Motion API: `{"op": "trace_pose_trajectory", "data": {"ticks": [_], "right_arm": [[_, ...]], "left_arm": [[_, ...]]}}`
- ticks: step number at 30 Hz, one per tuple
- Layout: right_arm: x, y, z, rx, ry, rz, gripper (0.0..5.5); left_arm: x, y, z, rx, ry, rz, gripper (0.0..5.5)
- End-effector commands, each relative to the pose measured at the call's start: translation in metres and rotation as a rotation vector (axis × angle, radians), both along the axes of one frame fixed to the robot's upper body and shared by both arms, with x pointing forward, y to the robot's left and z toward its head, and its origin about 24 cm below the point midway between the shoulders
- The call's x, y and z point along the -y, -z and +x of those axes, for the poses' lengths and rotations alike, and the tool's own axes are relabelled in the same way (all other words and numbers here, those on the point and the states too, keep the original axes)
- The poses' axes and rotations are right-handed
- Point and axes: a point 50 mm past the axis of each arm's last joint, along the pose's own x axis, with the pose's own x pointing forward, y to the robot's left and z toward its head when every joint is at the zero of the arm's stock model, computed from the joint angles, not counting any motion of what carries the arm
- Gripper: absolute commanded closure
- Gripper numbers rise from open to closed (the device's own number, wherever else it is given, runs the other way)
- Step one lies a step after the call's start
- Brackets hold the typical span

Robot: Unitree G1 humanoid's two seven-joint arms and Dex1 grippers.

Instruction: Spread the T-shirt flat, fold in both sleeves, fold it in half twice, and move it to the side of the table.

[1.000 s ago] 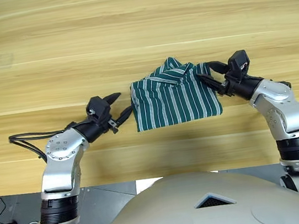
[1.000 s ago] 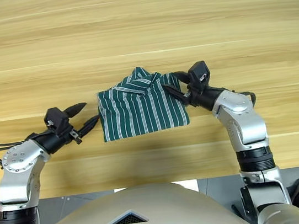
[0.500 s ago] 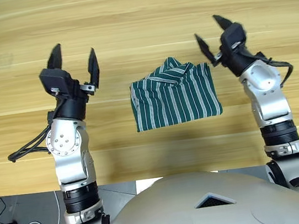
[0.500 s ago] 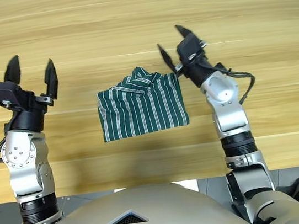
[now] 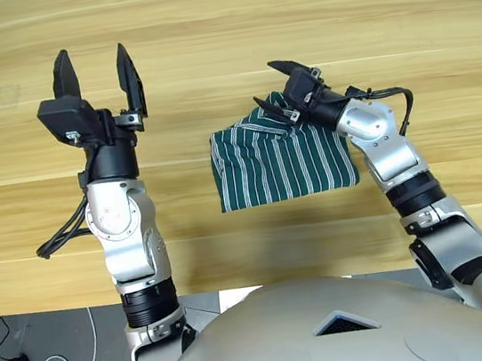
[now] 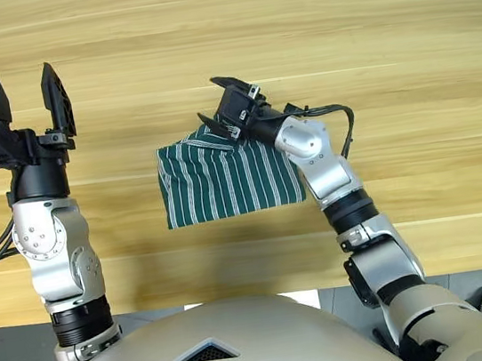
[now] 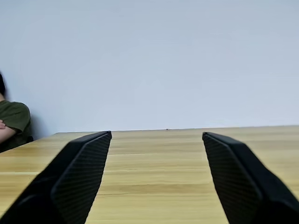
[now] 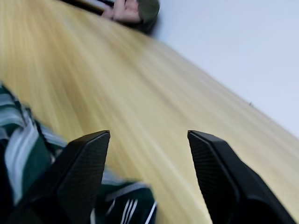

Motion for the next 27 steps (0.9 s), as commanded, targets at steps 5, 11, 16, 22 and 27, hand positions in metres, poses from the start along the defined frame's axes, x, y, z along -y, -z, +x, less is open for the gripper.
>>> {"op": "trace_pose_trajectory", "data": {"ticks": [5,11,16,22,27], "right_arm": [[-0.007,0.042,-0.02,-0.153,-0.172,-0.201,2.42],[0.027,0.041,0.011,-0.173,0.059,-0.231,2.42],[0.126,0.012,0.037,-0.22,0.478,-0.093,2.42],[0.243,0.023,0.007,-0.365,1.17,0.126,2.42],[0.264,0.055,-0.033,-0.446,1.448,0.185,2.42]], "left_arm": [[0.009,0.002,0.006,-0.018,0.027,0.012,1.87],[0.014,0.004,0.006,-0.027,0.047,0.016,1.87],[0.001,-0.002,0.003,-0.006,-0.005,0.034,1.87],[-0.003,-0.006,-0.002,0.006,-0.03,0.037,1.87],[-0.001,-0.007,-0.003,0.002,-0.024,0.049,1.87]]}}
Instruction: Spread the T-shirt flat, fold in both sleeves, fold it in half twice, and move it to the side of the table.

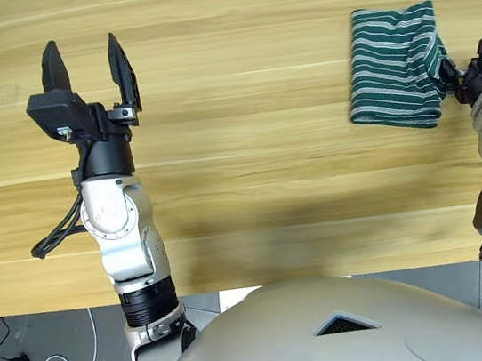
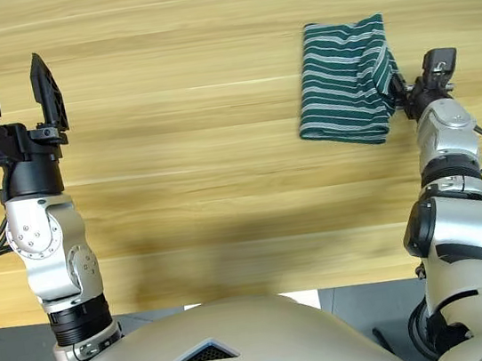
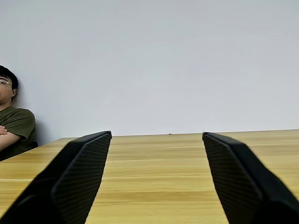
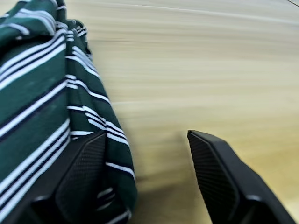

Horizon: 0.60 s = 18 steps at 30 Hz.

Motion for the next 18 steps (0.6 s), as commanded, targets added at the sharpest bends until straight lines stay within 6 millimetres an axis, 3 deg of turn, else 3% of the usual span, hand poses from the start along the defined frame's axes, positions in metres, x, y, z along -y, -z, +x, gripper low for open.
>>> {"op": "trace_pose_trajectory", "data": {"ticks": [1,5,8,10,14,16,18], "right_arm": [[0.009,0.041,-0.042,-0.156,0.159,0.04,2.42],[-0.005,0.051,-0.042,-0.152,0.129,0.066,2.42],[-0.008,0.039,-0.029,-0.03,0.131,0.082,2.42],[-0.002,0.013,-0.014,0.177,0.159,0.046,2.42],[0.006,-0.072,0.003,0.638,0.132,-0.344,2.42],[-0.008,-0.102,0.011,0.783,0.057,-0.445,2.42],[-0.029,-0.115,0.017,0.866,-0.019,-0.46,2.42]], "left_arm": [[-0.001,0.0,-0.003,-0.015,-0.002,0.017,1.87],[0.003,0.006,-0.004,-0.038,0.007,0.012,1.87],[0.005,0.009,-0.005,-0.048,0.012,0.007,1.87],[0.007,0.012,-0.004,-0.053,0.017,0.004,1.87],[0.007,0.01,-0.001,-0.039,0.021,-0.006,1.87],[0.004,0.009,0.0,-0.034,0.014,-0.005,1.87],[0.003,0.009,0.002,-0.031,0.008,-0.006,1.87]]}}
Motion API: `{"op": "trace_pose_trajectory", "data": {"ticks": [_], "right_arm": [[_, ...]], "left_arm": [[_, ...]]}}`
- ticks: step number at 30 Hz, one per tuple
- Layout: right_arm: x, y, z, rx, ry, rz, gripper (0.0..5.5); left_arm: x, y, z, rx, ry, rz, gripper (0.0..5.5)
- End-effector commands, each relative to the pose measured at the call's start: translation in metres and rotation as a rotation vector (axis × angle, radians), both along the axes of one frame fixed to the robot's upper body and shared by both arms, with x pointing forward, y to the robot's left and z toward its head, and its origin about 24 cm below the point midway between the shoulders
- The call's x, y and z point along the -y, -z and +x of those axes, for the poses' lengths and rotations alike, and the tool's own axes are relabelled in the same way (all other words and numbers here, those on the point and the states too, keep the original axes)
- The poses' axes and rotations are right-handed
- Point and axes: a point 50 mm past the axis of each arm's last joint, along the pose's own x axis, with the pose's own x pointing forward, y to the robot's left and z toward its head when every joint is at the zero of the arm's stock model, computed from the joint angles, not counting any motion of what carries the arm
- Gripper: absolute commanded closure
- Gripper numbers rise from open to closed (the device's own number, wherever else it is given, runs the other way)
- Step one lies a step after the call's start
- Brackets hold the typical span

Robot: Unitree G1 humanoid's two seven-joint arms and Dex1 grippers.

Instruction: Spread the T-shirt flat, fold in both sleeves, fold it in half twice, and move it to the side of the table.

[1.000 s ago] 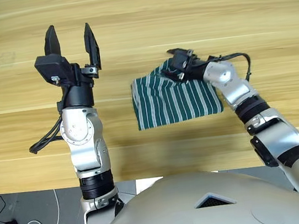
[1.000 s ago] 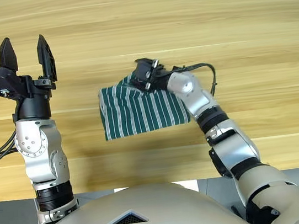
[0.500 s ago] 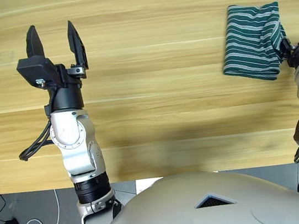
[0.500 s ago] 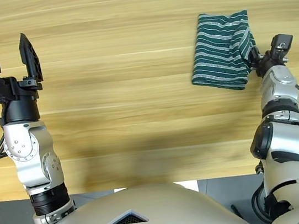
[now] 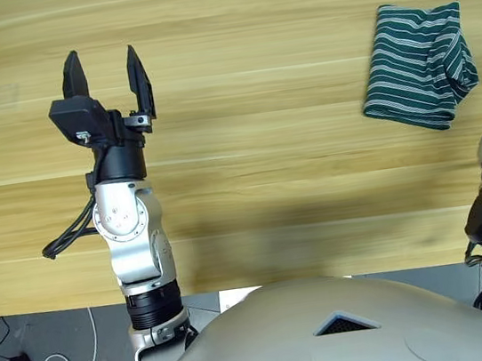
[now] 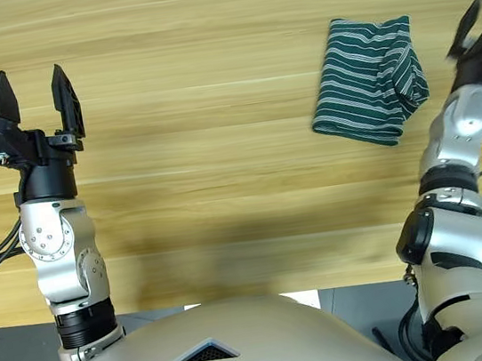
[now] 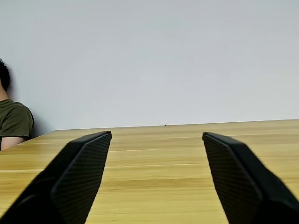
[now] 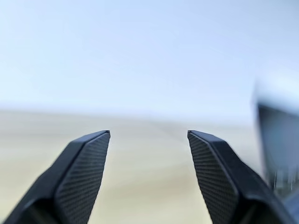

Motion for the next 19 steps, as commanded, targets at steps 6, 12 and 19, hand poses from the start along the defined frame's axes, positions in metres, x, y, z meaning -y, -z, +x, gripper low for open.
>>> {"op": "trace_pose_trajectory", "data": {"ticks": [6,12,19], "right_arm": [[-0.115,0.0,0.011,0.114,-0.384,-0.019,2.42],[-0.2,0.02,0.004,0.14,-0.63,0.189,2.42],[-0.187,0.027,-0.011,0.183,-0.593,0.187,2.42]], "left_arm": [[0.01,0.004,0.02,0.027,0.038,-0.006,1.87],[0.047,0.022,0.041,0.013,0.123,-0.023,1.87],[0.043,0.032,0.033,0.046,0.124,0.017,1.87]]}}
